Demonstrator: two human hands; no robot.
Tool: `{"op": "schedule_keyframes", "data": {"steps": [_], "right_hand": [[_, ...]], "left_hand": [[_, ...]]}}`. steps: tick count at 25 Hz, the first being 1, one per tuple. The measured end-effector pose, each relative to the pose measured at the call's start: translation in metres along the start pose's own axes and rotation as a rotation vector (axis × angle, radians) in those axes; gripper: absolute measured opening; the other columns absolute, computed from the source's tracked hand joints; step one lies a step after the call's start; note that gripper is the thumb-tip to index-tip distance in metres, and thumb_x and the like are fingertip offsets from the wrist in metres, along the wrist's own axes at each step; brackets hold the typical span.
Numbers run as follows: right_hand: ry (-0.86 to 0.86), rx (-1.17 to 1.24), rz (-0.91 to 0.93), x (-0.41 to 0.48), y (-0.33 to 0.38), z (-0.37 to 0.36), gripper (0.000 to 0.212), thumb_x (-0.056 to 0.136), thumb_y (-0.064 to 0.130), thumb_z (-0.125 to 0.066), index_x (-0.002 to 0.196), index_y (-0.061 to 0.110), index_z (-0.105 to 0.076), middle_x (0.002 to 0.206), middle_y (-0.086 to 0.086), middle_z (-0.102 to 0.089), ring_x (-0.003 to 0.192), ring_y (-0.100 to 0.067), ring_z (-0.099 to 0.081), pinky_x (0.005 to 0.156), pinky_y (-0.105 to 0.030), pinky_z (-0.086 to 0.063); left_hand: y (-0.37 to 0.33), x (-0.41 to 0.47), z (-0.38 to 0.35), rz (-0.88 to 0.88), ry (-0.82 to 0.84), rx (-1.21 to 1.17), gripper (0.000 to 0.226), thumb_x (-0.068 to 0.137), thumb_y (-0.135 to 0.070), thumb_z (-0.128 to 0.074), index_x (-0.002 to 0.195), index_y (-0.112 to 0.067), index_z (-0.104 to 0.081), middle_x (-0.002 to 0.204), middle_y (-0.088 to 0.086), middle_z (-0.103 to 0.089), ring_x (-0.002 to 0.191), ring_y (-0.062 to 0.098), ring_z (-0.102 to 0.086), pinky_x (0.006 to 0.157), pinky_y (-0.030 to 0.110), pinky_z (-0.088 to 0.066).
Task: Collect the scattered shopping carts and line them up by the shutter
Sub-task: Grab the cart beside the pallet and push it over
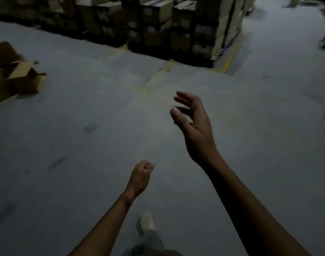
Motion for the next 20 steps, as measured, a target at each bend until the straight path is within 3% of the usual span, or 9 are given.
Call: {"op": "schedule_keyframes", "data": {"steps": [4, 8, 11, 16, 20], "right_hand": [[-0.105, -0.060, 0.102, 0.059, -0.005, 0.061, 0.057, 0.083, 0.053, -0.054, 0.134, 0.029, -0.043, 0.136, 0.008, -0.051, 0.118, -0.005, -0.055, 0.086, -0.023, -0.054], [-0.194, -0.178, 0.066, 0.155, -0.071, 0.111, 0.058, 0.084, 0.052, -0.057, 0.135, 0.030, -0.043, 0.135, 0.009, -0.051, 0.116, -0.002, -0.054, 0.082, -0.020, -0.053], [-0.280, -0.243, -0.029, 0.241, -0.130, 0.153, 0.059, 0.084, 0.048, -0.059, 0.137, 0.029, -0.041, 0.133, 0.007, -0.052, 0.114, -0.004, -0.055, 0.077, -0.018, -0.051], [-0.428, -0.302, -0.269, 0.335, -0.228, 0.249, 0.051, 0.088, 0.050, -0.061, 0.132, 0.029, -0.047, 0.127, 0.007, -0.054, 0.108, -0.010, -0.057, 0.081, -0.025, -0.050], [-0.533, -0.325, -0.532, 0.354, -0.332, 0.345, 0.045, 0.088, 0.047, -0.063, 0.126, 0.026, -0.052, 0.124, 0.002, -0.057, 0.102, -0.015, -0.059, 0.086, -0.034, -0.052]], "left_hand": [[-0.025, 0.082, -0.065, -0.084, 0.170, 0.006, 0.036, 0.094, -0.049, -0.047, 0.085, -0.016, -0.059, 0.085, 0.003, -0.062, 0.080, 0.015, -0.058, 0.071, 0.030, -0.045], [-0.107, 0.213, -0.108, -0.182, 0.195, -0.022, 0.026, 0.097, -0.042, -0.049, 0.098, -0.019, -0.060, 0.098, 0.000, -0.063, 0.090, 0.015, -0.059, 0.069, 0.021, -0.042], [-0.219, 0.305, -0.125, -0.370, 0.151, -0.050, 0.038, 0.096, -0.051, -0.046, 0.117, -0.022, -0.057, 0.115, -0.002, -0.059, 0.104, 0.011, -0.057, 0.074, 0.013, -0.040], [-0.432, 0.377, -0.144, -0.788, 0.172, -0.155, 0.047, 0.091, -0.056, -0.042, 0.124, -0.024, -0.053, 0.124, -0.004, -0.055, 0.110, 0.000, -0.052, 0.079, 0.005, -0.042], [-0.549, 0.399, -0.189, -1.096, 0.227, -0.247, 0.048, 0.092, -0.056, -0.042, 0.125, -0.022, -0.051, 0.126, -0.002, -0.054, 0.118, 0.007, -0.052, 0.088, 0.017, -0.046]]}}
Point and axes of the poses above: each hand's wrist, its own x-axis towards the middle knuckle, its own z-axis out of the back of the hand, y = z × x, the point moved 3 cm from there along x, towards the middle knuckle
